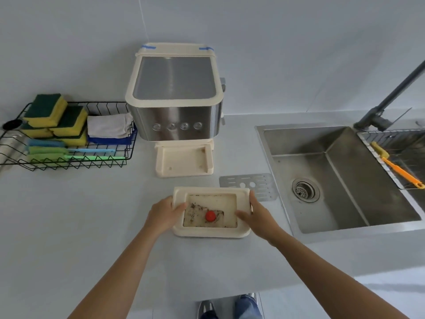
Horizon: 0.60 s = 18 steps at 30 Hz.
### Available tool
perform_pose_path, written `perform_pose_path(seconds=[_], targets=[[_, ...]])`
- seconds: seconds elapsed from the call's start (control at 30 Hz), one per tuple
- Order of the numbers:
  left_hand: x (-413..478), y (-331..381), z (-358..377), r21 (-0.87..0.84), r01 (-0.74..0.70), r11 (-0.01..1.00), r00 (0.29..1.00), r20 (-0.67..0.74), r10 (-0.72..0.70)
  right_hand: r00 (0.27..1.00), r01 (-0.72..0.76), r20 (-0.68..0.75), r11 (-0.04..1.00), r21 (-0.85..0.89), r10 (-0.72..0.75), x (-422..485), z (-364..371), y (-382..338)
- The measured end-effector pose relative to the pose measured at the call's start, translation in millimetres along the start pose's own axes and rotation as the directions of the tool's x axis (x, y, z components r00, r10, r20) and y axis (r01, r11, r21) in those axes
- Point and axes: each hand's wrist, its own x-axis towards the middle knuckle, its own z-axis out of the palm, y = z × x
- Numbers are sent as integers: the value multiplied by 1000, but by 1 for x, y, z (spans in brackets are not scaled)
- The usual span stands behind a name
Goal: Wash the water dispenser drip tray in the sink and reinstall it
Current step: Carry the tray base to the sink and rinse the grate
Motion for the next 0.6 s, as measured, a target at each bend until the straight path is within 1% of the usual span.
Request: perform_pose_path(seconds=[0.13, 0.2, 0.27, 0.37, 0.43, 0.6], targets=[[1, 36, 4, -181, -72, 981, 986, 134, 97, 998, -17, -53, 1000, 12, 17, 3, -38, 7], [3, 55, 9, -231, -112, 966, 970, 185, 157, 996, -11, -89, 1000, 15, 13, 4, -58, 12], [7, 73, 18, -260, -159, 953, 956, 201, 214, 992, -7, -127, 1000, 27, 11, 7, -79, 19], [12, 103, 38, -268, -230, 936, 943, 177, 282, 987, 0, -158, 999, 35, 6, 14, -113, 32], [17, 125, 53, -253, -271, 929, 937, 152, 315, 988, 16, -156, 997, 82, -3, 19, -138, 42], [26, 187, 102, -131, -310, 942, 948, 34, 317, 983, 74, -182, 975, 209, -35, 37, -211, 75]])
